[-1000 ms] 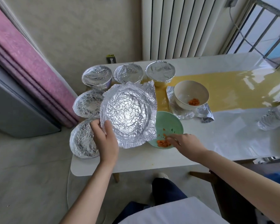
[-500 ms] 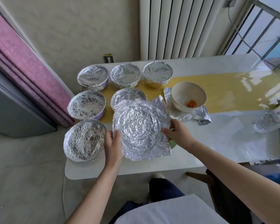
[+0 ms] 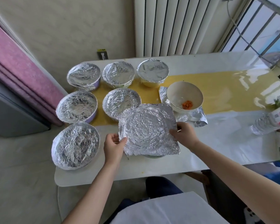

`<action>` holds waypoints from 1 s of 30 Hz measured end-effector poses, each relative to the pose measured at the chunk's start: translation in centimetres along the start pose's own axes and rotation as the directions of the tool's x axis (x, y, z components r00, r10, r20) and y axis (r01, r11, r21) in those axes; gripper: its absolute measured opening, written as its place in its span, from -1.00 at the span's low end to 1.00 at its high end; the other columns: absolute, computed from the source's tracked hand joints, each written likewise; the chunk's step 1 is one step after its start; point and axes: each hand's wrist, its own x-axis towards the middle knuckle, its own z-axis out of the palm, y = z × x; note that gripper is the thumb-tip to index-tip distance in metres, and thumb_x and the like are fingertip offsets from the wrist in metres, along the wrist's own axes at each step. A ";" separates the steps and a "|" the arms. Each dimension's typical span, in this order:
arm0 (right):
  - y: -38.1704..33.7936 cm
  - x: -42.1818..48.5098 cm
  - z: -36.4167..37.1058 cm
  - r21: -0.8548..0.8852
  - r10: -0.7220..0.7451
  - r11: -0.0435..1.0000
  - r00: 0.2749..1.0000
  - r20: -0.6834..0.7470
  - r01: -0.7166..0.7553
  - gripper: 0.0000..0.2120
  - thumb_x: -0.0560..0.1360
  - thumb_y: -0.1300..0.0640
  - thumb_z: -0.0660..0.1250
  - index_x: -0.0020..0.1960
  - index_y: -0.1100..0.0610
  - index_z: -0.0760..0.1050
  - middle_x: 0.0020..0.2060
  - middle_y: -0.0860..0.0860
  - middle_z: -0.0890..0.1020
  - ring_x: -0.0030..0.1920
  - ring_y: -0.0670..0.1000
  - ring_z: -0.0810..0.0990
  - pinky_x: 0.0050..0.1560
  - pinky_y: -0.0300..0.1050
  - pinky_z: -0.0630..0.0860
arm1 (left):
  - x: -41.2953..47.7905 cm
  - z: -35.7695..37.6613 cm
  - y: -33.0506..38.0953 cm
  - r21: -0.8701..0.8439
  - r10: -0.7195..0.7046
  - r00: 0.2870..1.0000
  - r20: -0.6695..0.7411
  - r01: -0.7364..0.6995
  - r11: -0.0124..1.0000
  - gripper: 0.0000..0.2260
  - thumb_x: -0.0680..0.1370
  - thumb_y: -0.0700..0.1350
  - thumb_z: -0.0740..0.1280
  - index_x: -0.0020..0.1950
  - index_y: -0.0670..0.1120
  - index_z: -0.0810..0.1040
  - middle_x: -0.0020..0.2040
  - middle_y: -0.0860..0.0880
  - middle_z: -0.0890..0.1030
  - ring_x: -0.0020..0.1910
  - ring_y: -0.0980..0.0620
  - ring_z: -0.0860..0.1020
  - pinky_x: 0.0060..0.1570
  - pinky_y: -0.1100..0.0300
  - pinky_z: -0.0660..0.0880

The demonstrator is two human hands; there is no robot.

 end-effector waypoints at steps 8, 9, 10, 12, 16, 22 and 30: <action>0.7 1.7 -1.1 -0.200 0.017 0.980 0.984 0.175 0.018 -0.83 0.47 0.21 0.34 -0.25 0.26 0.45 -0.37 0.07 0.49 -0.25 0.08 0.45 -0.27 -0.10 0.35 | 2.6 1.8 1.3 0.100 0.076 0.997 0.029 -0.079 0.992 -0.70 0.49 -0.10 0.39 -0.33 -0.08 0.32 -0.41 0.03 0.29 -0.40 0.04 0.24 -0.37 0.14 0.17; 0.8 2.0 -1.3 -0.242 0.039 0.970 0.974 0.224 0.017 -0.84 0.46 0.18 0.35 -0.22 0.25 0.46 -0.32 0.08 0.51 -0.23 0.07 0.46 -0.27 -0.11 0.37 | 2.9 2.1 1.5 0.118 0.112 0.993 0.033 -0.115 0.986 -0.64 0.49 -0.11 0.38 -0.37 -0.06 0.25 -0.43 0.03 0.25 -0.40 0.02 0.20 -0.37 0.12 0.12; 0.9 2.3 -1.4 -0.270 0.049 0.963 0.965 0.257 0.023 -0.84 0.46 0.15 0.36 -0.17 0.24 0.47 -0.26 0.08 0.54 -0.20 0.07 0.48 -0.24 -0.11 0.39 | 3.2 2.3 1.8 0.137 0.148 0.988 0.042 -0.153 0.979 -0.61 0.49 -0.11 0.38 -0.39 -0.05 0.21 -0.45 0.03 0.22 -0.40 0.02 0.17 -0.37 0.11 0.09; 0.7 2.7 -1.6 -0.252 0.036 0.967 0.964 0.263 0.033 -0.75 0.46 0.05 0.39 -0.03 0.20 0.43 -0.17 0.05 0.54 -0.17 0.04 0.49 -0.20 -0.14 0.42 | 3.6 2.7 2.2 0.168 0.185 0.980 0.078 -0.196 0.966 -0.58 0.49 -0.12 0.39 -0.41 -0.05 0.18 -0.46 0.03 0.19 -0.41 0.02 0.15 -0.36 0.11 0.07; -0.7 3.5 -1.8 -0.108 -0.049 0.992 0.993 0.112 0.061 -0.66 0.49 -0.01 0.36 0.10 0.23 0.45 -0.11 0.07 0.59 -0.12 0.06 0.55 -0.09 -0.04 0.49 | 4.4 3.9 2.4 0.177 0.189 0.971 0.147 -0.214 0.961 -0.57 0.48 -0.10 0.41 -0.40 -0.05 0.17 -0.45 0.02 0.18 -0.41 0.02 0.14 -0.35 0.12 0.07; -0.8 5.2 -0.6 -0.088 -0.072 0.994 0.997 -0.014 0.070 -0.67 0.53 -0.08 0.27 -0.36 0.00 0.35 -0.52 -0.07 0.44 -0.48 -0.09 0.40 -0.38 -0.12 0.35 | 4.5 4.7 2.5 0.294 0.211 0.974 0.077 -0.224 0.929 -0.60 0.51 -0.11 0.36 -0.38 -0.07 0.18 -0.47 0.01 0.22 -0.45 0.04 0.16 -0.47 0.21 0.11; -0.9 5.8 0.0 -0.295 -0.245 0.926 0.969 0.000 0.234 -0.71 0.55 -0.05 0.24 -0.02 0.20 0.44 -0.18 0.11 0.63 -0.19 0.17 0.58 -0.26 0.01 0.46 | 4.8 4.8 1.4 0.376 0.315 0.949 0.027 -0.302 0.876 -0.75 0.53 -0.09 0.34 -0.21 -0.15 0.32 -0.38 0.00 0.36 -0.39 0.02 0.28 -0.34 0.18 0.17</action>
